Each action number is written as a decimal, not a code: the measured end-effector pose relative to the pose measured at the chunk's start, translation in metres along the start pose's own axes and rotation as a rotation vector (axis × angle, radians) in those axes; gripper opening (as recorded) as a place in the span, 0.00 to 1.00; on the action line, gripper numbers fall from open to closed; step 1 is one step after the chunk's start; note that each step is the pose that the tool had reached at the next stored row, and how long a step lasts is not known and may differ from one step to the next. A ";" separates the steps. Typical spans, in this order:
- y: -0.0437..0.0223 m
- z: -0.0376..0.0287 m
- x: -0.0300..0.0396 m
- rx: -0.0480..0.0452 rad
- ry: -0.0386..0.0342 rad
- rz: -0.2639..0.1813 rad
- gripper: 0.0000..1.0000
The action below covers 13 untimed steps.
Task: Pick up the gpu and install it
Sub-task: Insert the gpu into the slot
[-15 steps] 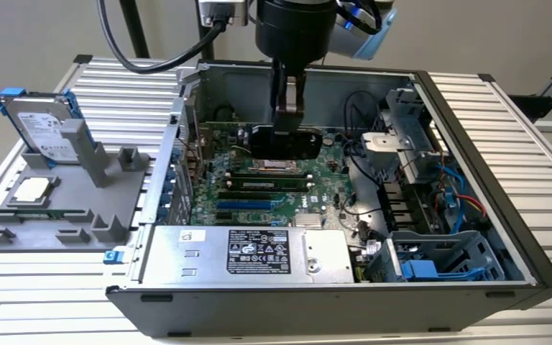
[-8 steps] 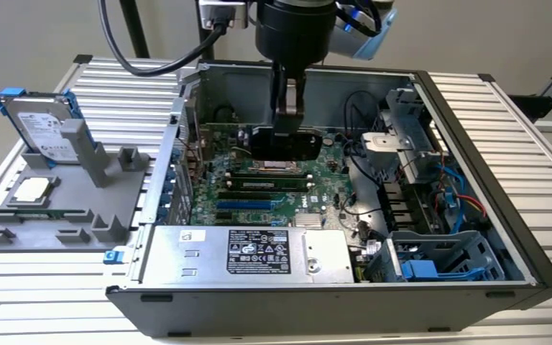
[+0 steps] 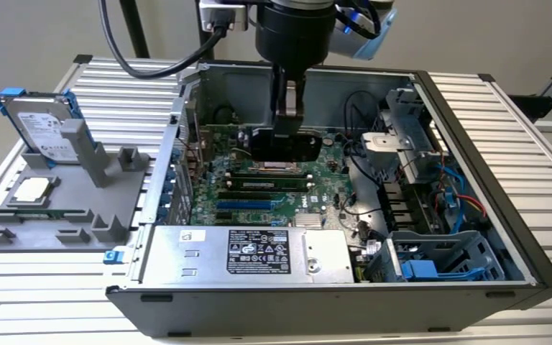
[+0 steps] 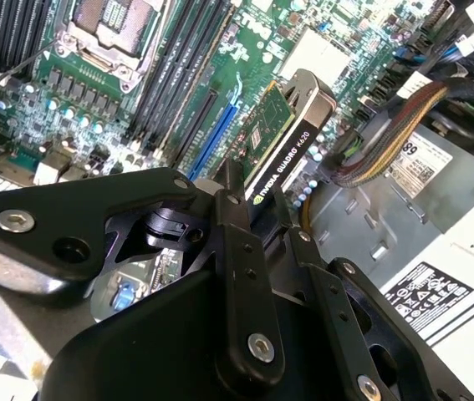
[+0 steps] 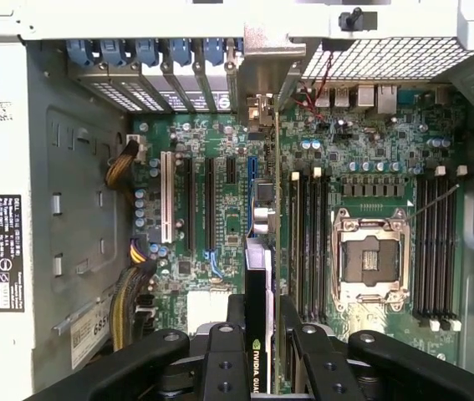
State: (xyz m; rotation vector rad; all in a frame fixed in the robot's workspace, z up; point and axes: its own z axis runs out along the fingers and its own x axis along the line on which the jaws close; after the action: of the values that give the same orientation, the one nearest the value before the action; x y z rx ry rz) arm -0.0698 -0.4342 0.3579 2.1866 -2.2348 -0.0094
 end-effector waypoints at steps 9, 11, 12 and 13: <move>0.0000 0.0009 0.0000 0.0000 0.0000 0.000 0.00; 0.0000 0.0022 0.0000 0.0000 0.0002 0.000 0.00; 0.0000 0.0023 0.0000 0.0000 0.0002 0.000 0.00; 0.0000 0.0025 0.0000 0.0000 0.0003 0.000 0.00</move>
State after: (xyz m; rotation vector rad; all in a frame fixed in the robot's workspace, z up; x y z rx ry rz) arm -0.0698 -0.4342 0.3554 2.1865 -2.2346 -0.0091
